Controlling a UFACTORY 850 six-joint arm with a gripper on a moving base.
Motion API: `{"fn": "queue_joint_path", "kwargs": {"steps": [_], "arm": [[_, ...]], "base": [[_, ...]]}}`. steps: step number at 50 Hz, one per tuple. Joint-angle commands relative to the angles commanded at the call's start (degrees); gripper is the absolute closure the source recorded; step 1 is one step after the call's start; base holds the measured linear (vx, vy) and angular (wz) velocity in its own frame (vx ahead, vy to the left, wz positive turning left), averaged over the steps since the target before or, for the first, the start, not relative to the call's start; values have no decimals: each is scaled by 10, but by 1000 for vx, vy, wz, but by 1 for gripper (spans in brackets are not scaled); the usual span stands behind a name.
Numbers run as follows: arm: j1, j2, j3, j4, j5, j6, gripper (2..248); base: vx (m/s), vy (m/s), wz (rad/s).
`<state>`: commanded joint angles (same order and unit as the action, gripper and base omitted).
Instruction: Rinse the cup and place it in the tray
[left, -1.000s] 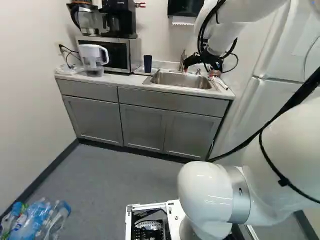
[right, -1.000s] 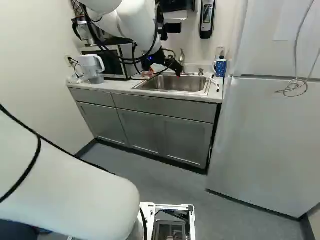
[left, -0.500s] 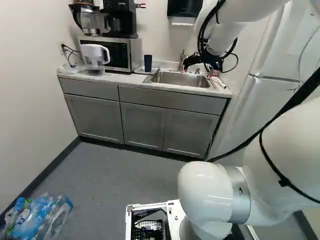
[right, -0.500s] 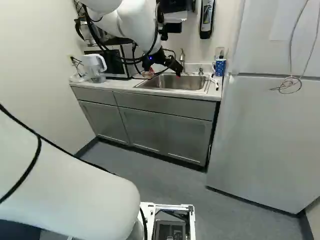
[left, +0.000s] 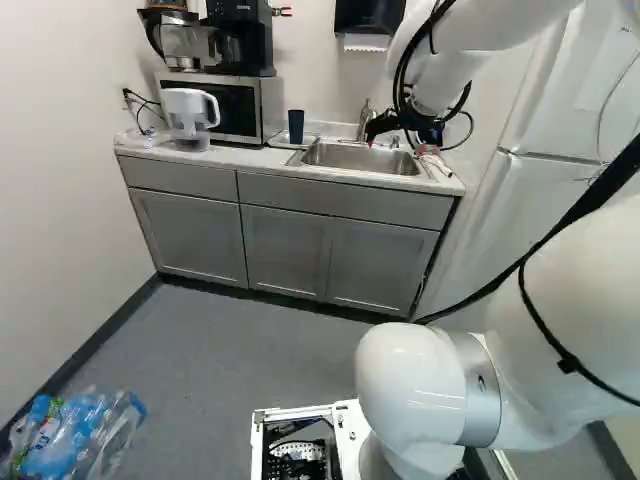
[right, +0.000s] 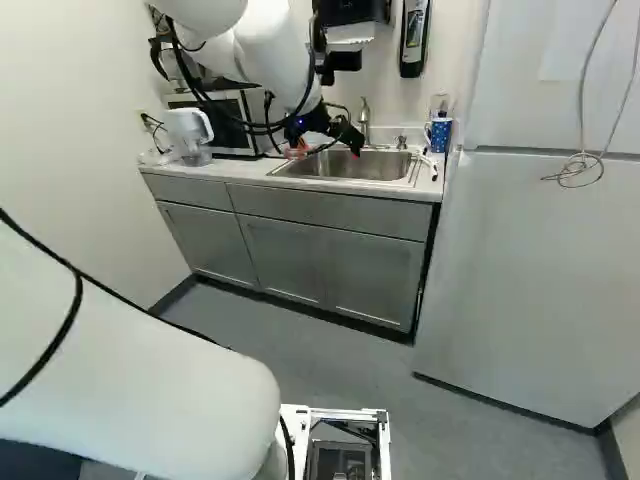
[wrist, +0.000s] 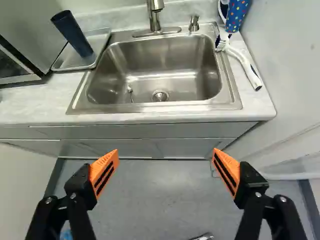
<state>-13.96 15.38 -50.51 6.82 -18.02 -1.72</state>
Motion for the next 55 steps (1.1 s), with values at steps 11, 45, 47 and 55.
{"fn": "queue_joint_path", "kwargs": {"steps": [11, 45, 47, 55], "arm": [[5, 0, 17, -2, 25, 1, 3], [31, 1, 101, -15, 151, 4, 3], [33, 1, 108, -16, 161, 4, 3], [41, 2, 135, -20, 202, 5, 3]], "base": [[0, 0, 0], [0, 0, 0], [0, 0, 0], [0, 0, 0]]}}
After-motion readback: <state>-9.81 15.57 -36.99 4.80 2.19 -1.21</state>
